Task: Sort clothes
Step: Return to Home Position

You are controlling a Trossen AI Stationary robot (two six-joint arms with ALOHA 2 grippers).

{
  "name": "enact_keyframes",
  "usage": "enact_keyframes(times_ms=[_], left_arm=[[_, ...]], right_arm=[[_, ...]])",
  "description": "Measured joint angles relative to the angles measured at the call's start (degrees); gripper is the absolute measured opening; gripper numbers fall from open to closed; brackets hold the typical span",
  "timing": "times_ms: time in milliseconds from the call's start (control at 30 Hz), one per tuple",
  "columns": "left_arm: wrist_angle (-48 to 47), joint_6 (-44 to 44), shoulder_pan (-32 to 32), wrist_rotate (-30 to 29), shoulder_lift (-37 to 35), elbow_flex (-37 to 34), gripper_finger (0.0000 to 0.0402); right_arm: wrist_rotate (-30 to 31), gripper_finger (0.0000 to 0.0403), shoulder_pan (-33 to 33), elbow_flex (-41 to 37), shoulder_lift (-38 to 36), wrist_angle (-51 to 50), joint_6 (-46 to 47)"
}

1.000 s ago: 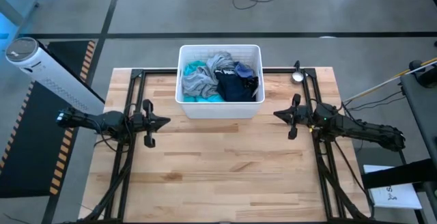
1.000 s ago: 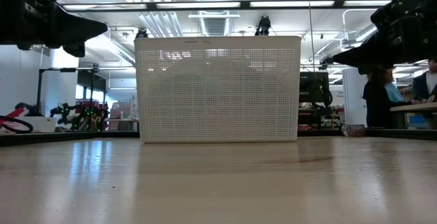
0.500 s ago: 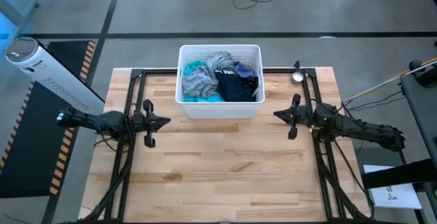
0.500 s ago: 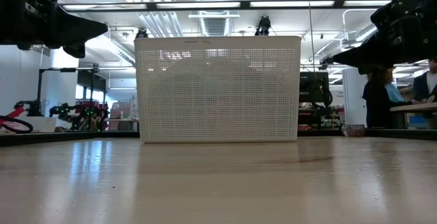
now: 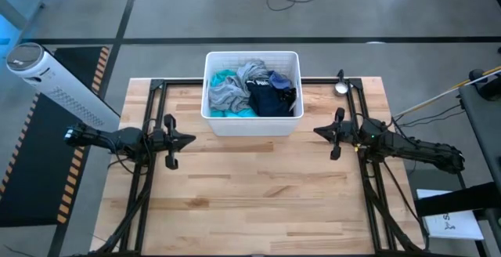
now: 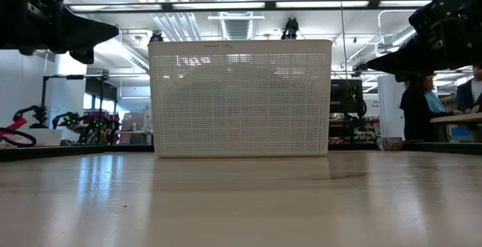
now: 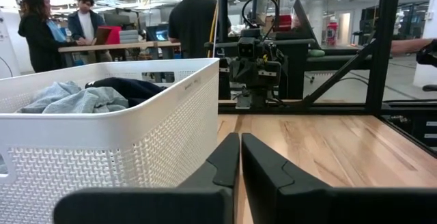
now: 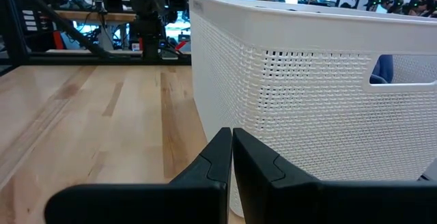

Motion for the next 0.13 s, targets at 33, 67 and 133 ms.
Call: enact_keyframes(times_ms=[33,67,133], left_arm=[[0.00,0.00,0.00,0.02,0.00,0.00,0.0005],[0.00,0.00,0.00,0.02,0.00,0.00,0.0006],[0.00,0.01,0.00,0.02,0.00,0.00,0.0008]], right_arm=[[0.00,0.0000,0.00,0.00,0.00,0.00,-0.04],[0.00,0.0000,0.00,0.00,0.00,0.00,-0.07],[0.00,0.0000,0.00,0.00,0.00,0.00,0.00]])
